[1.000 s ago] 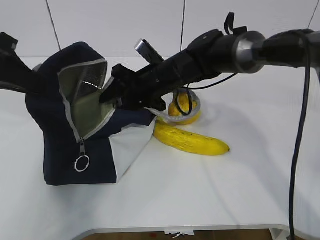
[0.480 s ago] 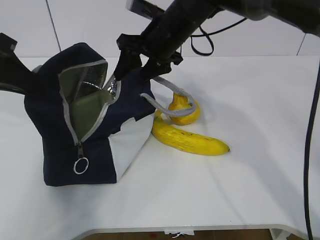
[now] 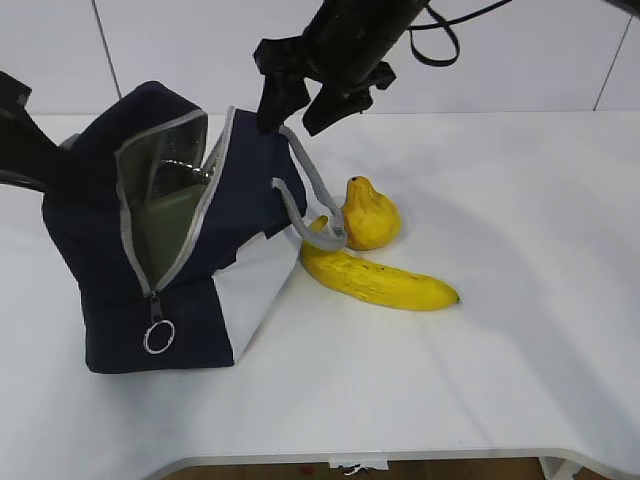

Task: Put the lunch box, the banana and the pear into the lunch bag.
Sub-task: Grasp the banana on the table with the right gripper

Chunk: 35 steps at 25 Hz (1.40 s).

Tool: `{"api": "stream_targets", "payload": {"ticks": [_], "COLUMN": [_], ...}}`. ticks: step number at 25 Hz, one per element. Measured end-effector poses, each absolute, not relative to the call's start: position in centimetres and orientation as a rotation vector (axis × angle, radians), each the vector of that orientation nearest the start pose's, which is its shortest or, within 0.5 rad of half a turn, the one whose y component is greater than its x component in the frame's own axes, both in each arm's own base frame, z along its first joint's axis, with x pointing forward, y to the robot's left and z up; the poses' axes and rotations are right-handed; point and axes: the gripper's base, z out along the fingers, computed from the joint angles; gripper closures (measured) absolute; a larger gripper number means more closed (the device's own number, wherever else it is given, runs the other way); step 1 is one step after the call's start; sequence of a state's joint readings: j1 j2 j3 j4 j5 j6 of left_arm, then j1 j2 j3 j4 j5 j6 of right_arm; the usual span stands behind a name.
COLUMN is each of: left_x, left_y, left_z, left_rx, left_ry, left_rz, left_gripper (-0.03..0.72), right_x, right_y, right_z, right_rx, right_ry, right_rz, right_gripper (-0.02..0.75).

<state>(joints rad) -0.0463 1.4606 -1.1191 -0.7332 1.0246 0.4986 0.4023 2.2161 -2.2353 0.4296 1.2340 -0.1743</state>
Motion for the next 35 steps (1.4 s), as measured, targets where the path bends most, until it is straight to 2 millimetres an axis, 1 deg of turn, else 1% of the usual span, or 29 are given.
{"api": "stream_targets", "payload": {"ticks": [1, 2, 6, 9, 13, 15, 18, 23, 26, 27, 28, 30, 35], "left_x": [28.4, 28.4, 28.4, 28.4, 28.4, 28.3, 28.4, 28.4, 28.4, 28.4, 28.4, 28.4, 28.4], "left_y": [-6.5, -6.5, -6.4, -6.3, -6.3, -6.3, -6.2, -6.1, -6.1, -6.1, -6.0, -6.0, -6.0], "left_z": [29.9, 29.9, 29.9, 29.8, 29.8, 29.8, 29.8, 29.8, 29.8, 29.8, 29.8, 29.8, 29.8], "left_rx": [0.326, 0.327, 0.337, 0.344, 0.346, 0.35, 0.351, 0.357, 0.359, 0.36, 0.359, 0.359, 0.361], "left_ry": [2.583, 2.584, 2.591, 2.595, 2.597, 2.598, 2.596, 2.594, 2.596, 2.594, 2.593, 2.593, 2.594], "left_rz": [-0.801, -0.798, -0.783, -0.771, -0.766, -0.76, -0.749, -0.72, -0.715, -0.715, -0.714, -0.714, -0.711], "left_gripper": [0.688, 0.688, 0.688, 0.688, 0.688, 0.688, 0.688, 0.688, 0.688, 0.688, 0.688, 0.688, 0.688], "right_x": [42.9, 42.0, 39.0, 36.7, 34.8, 34.4, 34.3, 35.0, 35.6, 35.7, 35.9, 36.3, 37.7], "right_y": [21.9, 21.2, 18.8, 17.3, 16.4, 16.3, 16.3, 16.6, 17.3, 17.4, 17.9, 18.4, 18.8], "right_z": [30.1, 31.1, 33.0, 33.5, 32.1, 30.5, 29.0, 27.1, 25.5, 25.3, 24.3, 23.2, 22.2], "right_rx": [-0.702, -0.711, -0.774, -0.888, -1.119, -1.219, -1.291, -1.313, -1.322, -1.334, -1.369, -1.42, -1.397], "right_ry": [2.6, 2.602, 2.61, 2.601, 2.584, 2.594, 2.611, 2.652, 2.659, 2.651, 2.636, 2.596, 2.505], "right_rz": [0.623, 0.568, 0.392, 0.284, 0.234, 0.231, 0.235, 0.253, 0.317, 0.331, 0.384, 0.43, 0.384], "right_gripper": [0.23, 0.23, 0.23, 0.23, 0.23, 0.23, 0.23, 0.23, 0.23, 0.23, 0.23, 0.23, 0.23]}}
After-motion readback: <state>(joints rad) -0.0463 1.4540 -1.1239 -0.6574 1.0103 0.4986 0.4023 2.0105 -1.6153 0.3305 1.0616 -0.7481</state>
